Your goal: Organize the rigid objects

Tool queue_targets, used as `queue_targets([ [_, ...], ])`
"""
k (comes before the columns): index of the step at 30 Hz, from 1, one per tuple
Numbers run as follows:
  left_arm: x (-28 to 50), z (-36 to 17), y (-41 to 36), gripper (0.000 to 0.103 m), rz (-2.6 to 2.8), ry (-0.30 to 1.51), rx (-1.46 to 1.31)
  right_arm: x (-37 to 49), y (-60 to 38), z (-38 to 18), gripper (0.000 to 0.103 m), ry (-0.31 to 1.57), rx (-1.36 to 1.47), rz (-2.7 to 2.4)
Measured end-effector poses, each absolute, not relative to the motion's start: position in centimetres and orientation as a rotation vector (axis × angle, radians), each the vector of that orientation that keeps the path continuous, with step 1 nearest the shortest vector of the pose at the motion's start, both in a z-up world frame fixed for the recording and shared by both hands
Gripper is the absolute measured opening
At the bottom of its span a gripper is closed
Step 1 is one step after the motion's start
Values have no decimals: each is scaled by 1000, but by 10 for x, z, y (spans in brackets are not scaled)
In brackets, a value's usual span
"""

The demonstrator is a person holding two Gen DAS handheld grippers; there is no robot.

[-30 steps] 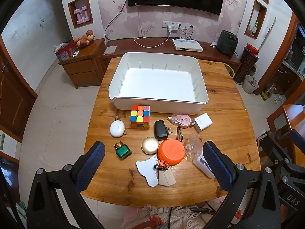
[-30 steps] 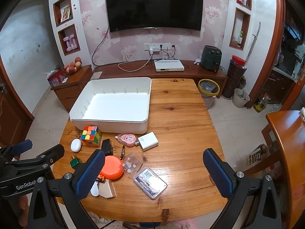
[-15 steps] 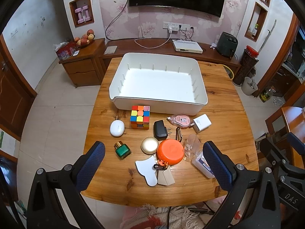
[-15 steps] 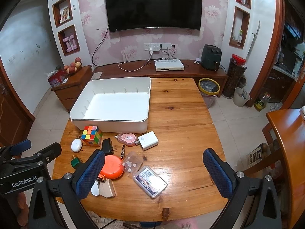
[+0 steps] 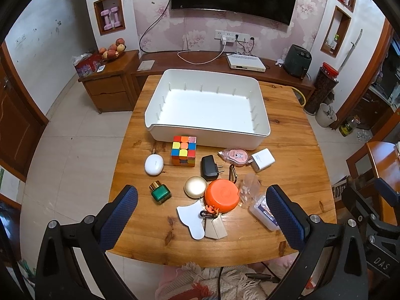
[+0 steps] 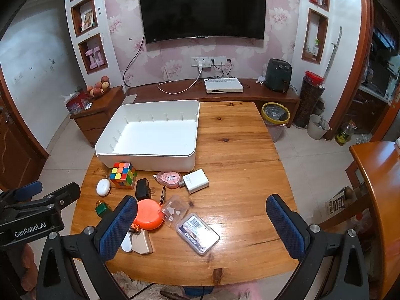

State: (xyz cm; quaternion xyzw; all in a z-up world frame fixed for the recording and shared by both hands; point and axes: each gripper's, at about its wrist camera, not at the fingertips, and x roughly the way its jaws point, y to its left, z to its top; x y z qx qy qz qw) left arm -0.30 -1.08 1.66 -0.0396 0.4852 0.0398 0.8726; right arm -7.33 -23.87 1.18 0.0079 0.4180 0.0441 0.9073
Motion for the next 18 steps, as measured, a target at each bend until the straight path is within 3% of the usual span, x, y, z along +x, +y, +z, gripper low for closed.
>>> queue_targets([
  [18,-32,19,-11,102,69,974,-78,-105,-257,22,103,807,35,105],
])
